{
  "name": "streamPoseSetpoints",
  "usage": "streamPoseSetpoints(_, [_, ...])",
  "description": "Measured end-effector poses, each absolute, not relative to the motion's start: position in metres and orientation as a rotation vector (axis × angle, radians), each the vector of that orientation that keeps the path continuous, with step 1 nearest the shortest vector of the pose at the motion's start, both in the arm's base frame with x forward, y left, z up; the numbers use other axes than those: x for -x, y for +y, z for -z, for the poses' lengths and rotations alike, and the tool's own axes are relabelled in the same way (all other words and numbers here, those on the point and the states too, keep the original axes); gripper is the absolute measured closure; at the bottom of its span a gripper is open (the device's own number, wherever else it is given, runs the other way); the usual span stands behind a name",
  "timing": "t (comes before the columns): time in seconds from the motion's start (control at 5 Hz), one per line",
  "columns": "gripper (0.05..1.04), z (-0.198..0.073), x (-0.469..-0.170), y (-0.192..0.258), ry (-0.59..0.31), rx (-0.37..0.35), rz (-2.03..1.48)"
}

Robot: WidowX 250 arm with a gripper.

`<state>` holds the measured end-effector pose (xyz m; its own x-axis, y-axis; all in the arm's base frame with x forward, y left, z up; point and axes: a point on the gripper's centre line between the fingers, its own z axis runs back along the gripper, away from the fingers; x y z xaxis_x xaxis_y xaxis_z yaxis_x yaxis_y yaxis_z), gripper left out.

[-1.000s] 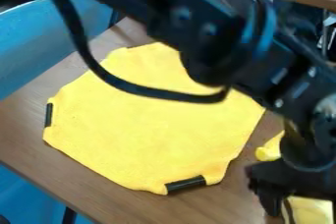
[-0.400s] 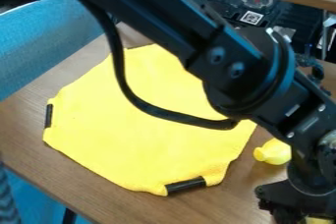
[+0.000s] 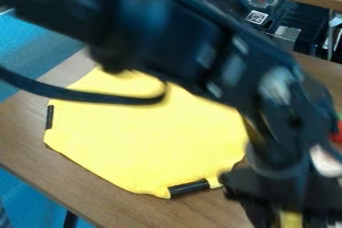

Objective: Put the yellow figure on the top edge of the cloth

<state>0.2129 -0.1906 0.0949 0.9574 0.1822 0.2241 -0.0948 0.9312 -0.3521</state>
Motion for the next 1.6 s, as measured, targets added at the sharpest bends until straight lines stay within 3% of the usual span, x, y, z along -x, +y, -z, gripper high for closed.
streamPoseSetpoints(0.2, [0.51, -0.122, -0.211, -0.153, -0.293, 0.381, -0.206])
streamPoseSetpoints(0.4, [0.51, -0.138, -0.214, -0.107, -0.348, 0.355, -0.247])
streamPoseSetpoints(0.8, [0.51, -0.139, -0.246, -0.02, -0.41, 0.251, -0.371])
streamPoseSetpoints(1.4, [0.51, -0.146, -0.325, 0.093, -0.445, 0.216, -0.655])
streamPoseSetpoints(1.6, [0.51, -0.124, -0.341, 0.12, -0.42, 0.171, -0.717])
